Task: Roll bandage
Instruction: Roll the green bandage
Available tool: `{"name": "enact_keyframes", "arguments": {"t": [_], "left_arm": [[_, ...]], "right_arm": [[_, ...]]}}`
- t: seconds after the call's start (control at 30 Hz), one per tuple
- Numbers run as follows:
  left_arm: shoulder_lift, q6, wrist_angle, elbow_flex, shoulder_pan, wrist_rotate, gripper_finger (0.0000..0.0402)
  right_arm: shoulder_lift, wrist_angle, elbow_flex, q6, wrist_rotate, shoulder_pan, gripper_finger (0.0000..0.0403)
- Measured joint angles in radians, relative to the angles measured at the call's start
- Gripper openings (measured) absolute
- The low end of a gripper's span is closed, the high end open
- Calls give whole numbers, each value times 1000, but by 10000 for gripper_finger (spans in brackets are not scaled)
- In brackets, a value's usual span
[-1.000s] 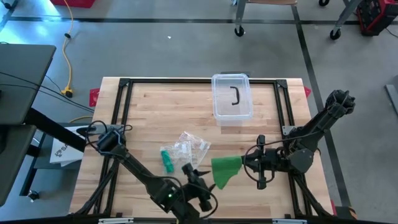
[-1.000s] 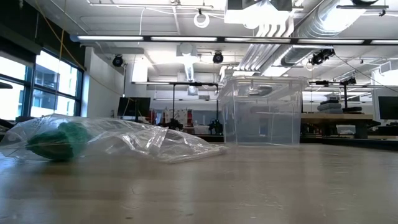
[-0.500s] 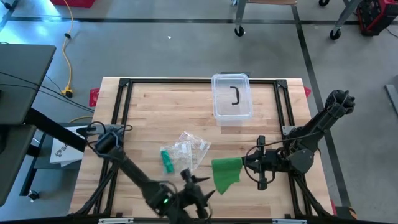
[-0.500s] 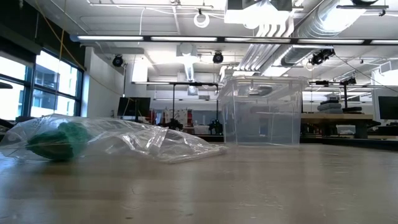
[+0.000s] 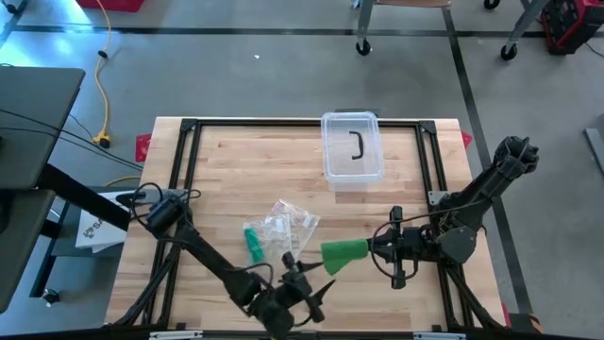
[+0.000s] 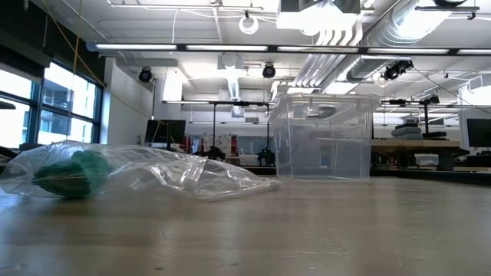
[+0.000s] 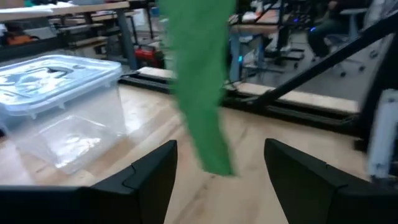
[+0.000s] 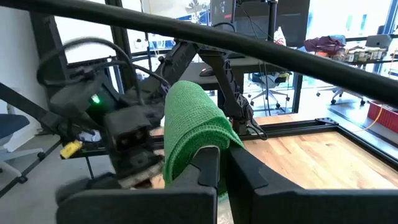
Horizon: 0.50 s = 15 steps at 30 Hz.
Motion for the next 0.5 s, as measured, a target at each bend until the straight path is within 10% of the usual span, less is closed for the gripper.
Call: {"name": "enact_keyframes", "arguments": {"t": [0.33, 0.5], "left_arm": [[1, 97, 39, 0, 66, 74, 230], [1, 243, 41, 0, 116, 113, 152]], "right_arm": [[0, 0, 0, 0, -8, 0, 0], [0, 3, 0, 10, -31, 4, 0]]}}
